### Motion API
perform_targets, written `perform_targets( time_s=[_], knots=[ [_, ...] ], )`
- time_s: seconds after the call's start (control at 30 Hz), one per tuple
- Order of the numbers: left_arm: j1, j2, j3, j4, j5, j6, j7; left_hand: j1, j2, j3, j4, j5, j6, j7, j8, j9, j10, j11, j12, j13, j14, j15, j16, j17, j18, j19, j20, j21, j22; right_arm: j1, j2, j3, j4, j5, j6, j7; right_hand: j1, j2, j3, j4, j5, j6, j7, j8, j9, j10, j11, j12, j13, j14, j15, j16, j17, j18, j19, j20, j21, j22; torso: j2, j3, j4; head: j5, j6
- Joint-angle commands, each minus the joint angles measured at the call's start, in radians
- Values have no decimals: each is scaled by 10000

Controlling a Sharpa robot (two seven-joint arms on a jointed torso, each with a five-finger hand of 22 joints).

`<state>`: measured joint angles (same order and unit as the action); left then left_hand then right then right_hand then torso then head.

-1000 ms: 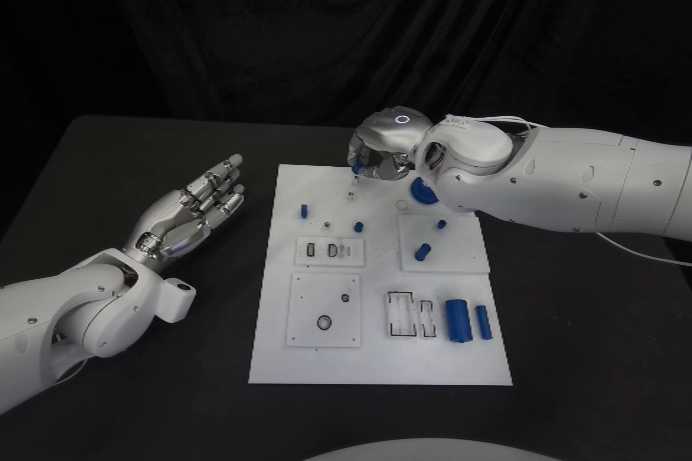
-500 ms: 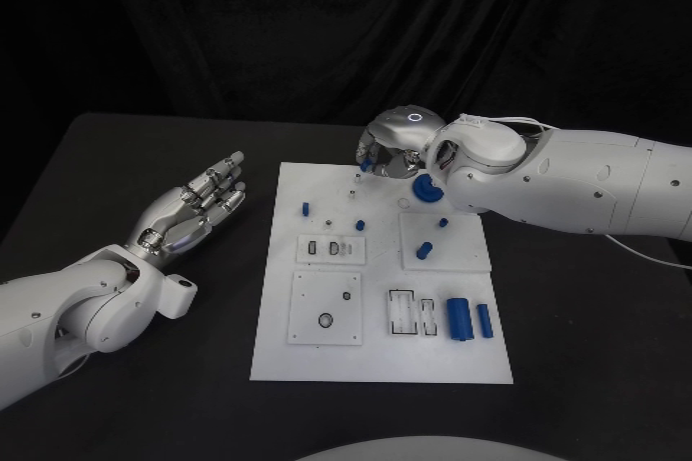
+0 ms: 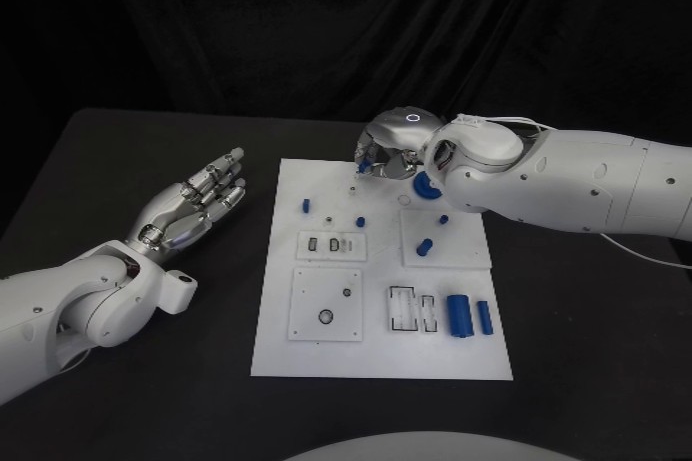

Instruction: Assemble the parts on the task board

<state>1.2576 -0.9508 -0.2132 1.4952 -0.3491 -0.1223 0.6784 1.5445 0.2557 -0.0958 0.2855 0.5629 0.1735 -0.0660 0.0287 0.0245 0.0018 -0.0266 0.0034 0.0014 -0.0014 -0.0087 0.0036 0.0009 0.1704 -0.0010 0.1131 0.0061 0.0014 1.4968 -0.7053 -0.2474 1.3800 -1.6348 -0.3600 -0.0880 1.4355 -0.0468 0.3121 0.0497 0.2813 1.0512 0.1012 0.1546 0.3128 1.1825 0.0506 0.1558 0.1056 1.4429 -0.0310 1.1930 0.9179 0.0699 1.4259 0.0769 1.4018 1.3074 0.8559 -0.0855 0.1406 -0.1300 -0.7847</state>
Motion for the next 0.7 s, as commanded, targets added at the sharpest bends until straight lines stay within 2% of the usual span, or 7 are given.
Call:
perform_targets(
  time_s=[0.03, 0.27, 0.7],
  knots=[
    [4, 20, 8, -10, -12, 149, 1142, -24, -62, 62, -17, -63, 2, 81, -42, 4, -18, 76, -34, -14, 14, 63, -36, -9, 97, 10, 81, -61, -14, -34, 22, 8, -19, 48, 8, 8, -51, 41, 37, 3, -37, -43, 51, -39, 971, -2, 49, -50, -12, -1, 65, 44, 9, -63, 7, 42, 20, 270, 1, -5, 30, -19, -10],
    [3, 48, 8, -64, -12, 207, 1097, -33, -60, 72, -18, -77, 18, 104, -38, 7, -18, 108, -34, -14, 14, 106, -36, -9, 97, 10, 121, -61, -14, -45, 66, 8, -36, 124, 88, 22, -67, 41, 39, 14, -51, -58, 54, -55, 972, 1, 55, -61, -12, -3, 72, 48, 17, -68, 15, 49, 32, 290, 5, 7, 28, -26, -32],
    [1, 85, 8, -170, -11, 300, 963, -83, -49, 84, 3, -127, 80, 184, -28, 16, -18, 140, -34, -14, 14, 211, -36, -9, 94, 10, 252, -61, -14, -52, 111, 8, -50, 196, 167, 53, -102, 36, 48, 40, -113, -120, 55, -113, 972, -11, 70, -107, -16, -20, 89, 33, -1, -59, -10, 70, 8, 267, 3, 2, 7, -3, -19]
  ],
)
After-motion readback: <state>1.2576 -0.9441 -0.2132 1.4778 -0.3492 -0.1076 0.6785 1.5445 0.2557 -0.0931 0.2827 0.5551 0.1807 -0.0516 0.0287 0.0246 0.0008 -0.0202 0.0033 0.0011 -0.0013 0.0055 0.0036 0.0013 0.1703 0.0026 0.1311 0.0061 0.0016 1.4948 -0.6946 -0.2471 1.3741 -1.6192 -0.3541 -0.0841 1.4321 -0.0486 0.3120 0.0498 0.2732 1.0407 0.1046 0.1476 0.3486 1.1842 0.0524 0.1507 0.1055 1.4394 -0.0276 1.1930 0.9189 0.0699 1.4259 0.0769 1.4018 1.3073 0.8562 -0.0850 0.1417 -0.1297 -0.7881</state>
